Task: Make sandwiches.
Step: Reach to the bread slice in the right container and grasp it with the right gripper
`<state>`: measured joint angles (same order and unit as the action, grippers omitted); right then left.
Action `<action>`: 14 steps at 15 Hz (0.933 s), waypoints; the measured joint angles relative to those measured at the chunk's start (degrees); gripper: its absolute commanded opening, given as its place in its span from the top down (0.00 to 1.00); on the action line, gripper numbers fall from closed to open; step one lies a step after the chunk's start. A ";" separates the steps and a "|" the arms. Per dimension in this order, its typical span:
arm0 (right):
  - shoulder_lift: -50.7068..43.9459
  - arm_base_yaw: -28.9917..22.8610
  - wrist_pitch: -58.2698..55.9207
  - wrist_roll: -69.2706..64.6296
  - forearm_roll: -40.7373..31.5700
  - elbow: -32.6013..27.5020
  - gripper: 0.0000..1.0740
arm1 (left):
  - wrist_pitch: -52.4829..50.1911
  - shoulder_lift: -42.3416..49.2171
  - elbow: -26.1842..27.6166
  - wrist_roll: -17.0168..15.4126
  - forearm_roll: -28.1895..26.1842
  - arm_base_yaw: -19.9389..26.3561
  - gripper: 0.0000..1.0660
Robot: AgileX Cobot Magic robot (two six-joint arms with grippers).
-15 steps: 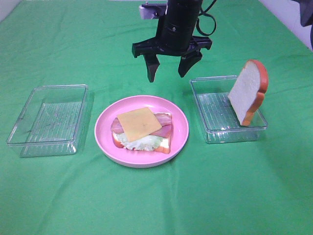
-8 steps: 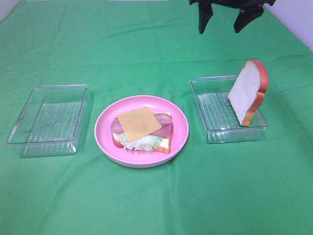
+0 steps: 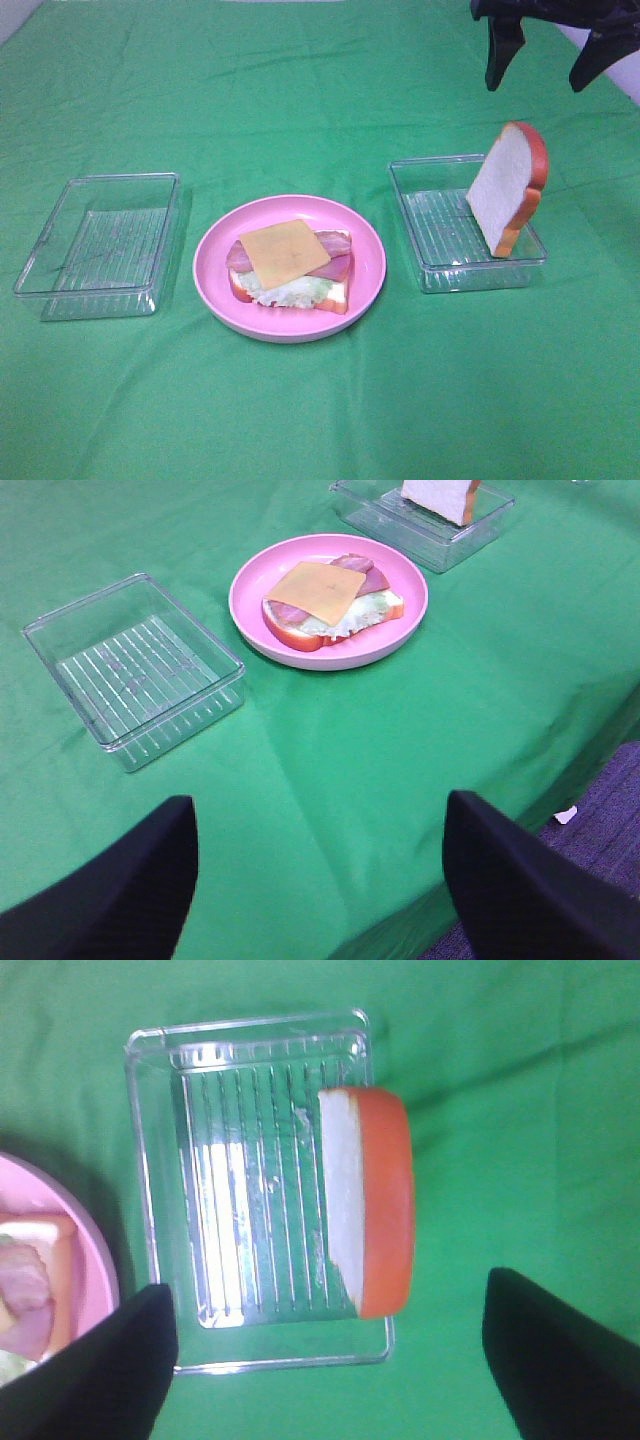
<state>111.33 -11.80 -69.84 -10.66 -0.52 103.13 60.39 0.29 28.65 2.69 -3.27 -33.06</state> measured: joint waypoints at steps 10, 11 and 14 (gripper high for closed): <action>10.71 0.00 -0.11 0.97 2.46 -1.26 0.57 | -0.06 0.00 0.00 0.00 0.00 0.00 0.37; 10.71 0.00 -0.11 0.97 2.69 -1.26 0.69 | -0.06 0.00 0.00 0.00 0.00 0.00 0.37; 10.71 0.00 -0.11 0.97 2.98 -1.26 0.95 | -0.06 0.00 0.00 0.00 0.00 0.00 0.37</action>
<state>122.04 -11.80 -69.96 -9.68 2.46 101.87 60.33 0.29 28.65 2.69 -3.27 -33.06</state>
